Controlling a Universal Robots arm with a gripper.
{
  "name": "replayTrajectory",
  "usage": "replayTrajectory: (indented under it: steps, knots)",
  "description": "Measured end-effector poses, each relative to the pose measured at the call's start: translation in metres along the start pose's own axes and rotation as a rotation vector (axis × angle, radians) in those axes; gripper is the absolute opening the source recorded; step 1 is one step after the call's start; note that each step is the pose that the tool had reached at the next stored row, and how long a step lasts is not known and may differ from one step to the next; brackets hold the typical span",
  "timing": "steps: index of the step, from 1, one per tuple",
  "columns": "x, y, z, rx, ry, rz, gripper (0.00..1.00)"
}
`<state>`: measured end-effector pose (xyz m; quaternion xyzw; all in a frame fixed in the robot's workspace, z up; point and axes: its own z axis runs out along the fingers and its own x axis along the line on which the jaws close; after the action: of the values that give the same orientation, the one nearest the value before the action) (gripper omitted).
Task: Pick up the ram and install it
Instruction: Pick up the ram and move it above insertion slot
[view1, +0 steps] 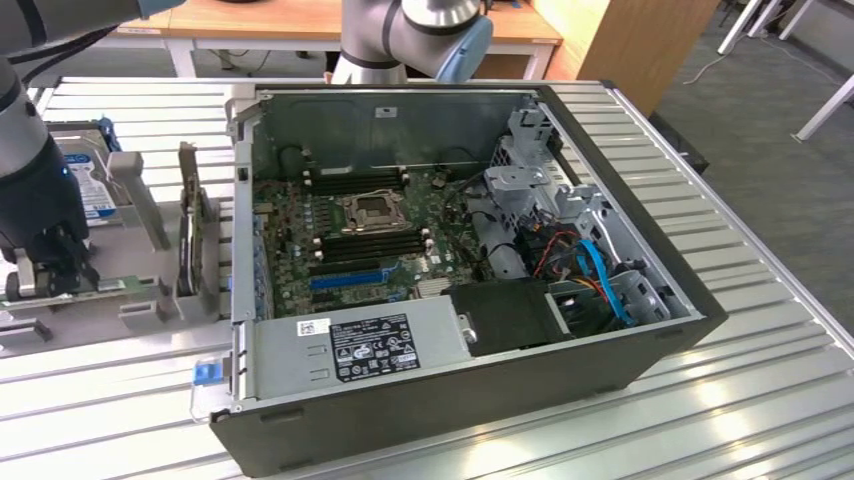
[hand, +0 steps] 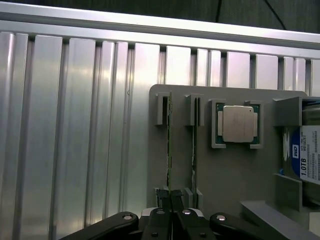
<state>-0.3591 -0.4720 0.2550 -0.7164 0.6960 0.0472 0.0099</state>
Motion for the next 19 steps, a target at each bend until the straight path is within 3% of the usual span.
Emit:
replayTrajectory:
  steps: [19]
  knots:
    - [-0.004,-0.0006,-0.0523,-0.0002,0.0000,0.000,0.12]
